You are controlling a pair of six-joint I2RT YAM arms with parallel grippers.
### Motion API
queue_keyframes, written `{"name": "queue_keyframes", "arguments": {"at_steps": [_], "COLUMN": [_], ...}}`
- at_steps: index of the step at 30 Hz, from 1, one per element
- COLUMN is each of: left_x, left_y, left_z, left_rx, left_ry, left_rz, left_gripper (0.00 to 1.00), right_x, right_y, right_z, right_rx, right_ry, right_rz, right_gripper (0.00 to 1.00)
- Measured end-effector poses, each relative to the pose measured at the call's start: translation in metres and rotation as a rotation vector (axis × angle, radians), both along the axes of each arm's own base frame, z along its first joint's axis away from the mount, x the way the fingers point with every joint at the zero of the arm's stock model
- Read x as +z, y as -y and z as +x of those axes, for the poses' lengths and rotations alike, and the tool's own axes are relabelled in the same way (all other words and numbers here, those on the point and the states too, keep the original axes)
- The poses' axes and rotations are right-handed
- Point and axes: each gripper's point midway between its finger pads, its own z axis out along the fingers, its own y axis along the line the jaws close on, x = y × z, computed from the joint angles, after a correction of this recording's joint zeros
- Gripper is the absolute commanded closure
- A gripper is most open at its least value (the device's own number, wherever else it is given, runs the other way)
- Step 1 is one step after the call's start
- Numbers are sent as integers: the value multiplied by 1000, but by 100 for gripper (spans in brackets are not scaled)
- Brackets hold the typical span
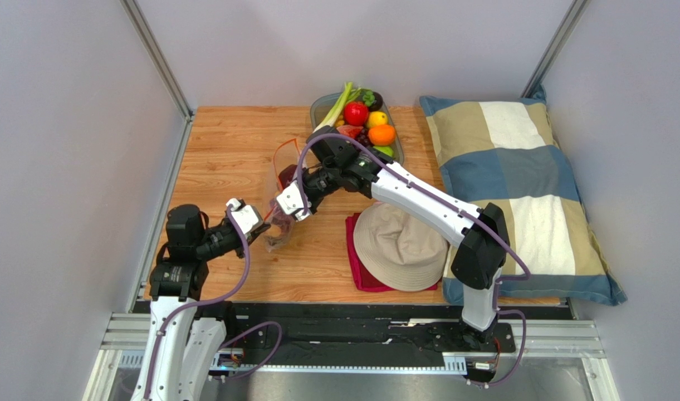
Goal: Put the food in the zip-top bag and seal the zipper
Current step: Zip the zipper food storage bag at the center of the board.
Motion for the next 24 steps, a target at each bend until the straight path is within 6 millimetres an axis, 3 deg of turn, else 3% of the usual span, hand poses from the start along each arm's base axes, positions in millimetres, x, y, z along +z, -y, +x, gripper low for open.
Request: {"name": "queue_keyframes", "arguments": {"at_steps": [11, 20, 24], "left_x": [6, 45, 62], "left_y": [-2, -15, -22], "left_z": [-3, 8, 9], "left_rx": [16, 177, 244], "left_ry": [21, 72, 98], "left_rz": [-1, -67, -94], "left_gripper": [100, 100, 100], "right_x": [-3, 17, 19], "right_y": [8, 36, 41], "right_z": [17, 81, 100], "right_rx": [-43, -211, -262], "right_ry": [2, 48, 56], "right_rz": [-17, -3, -2], "right_gripper": [100, 100, 100]}}
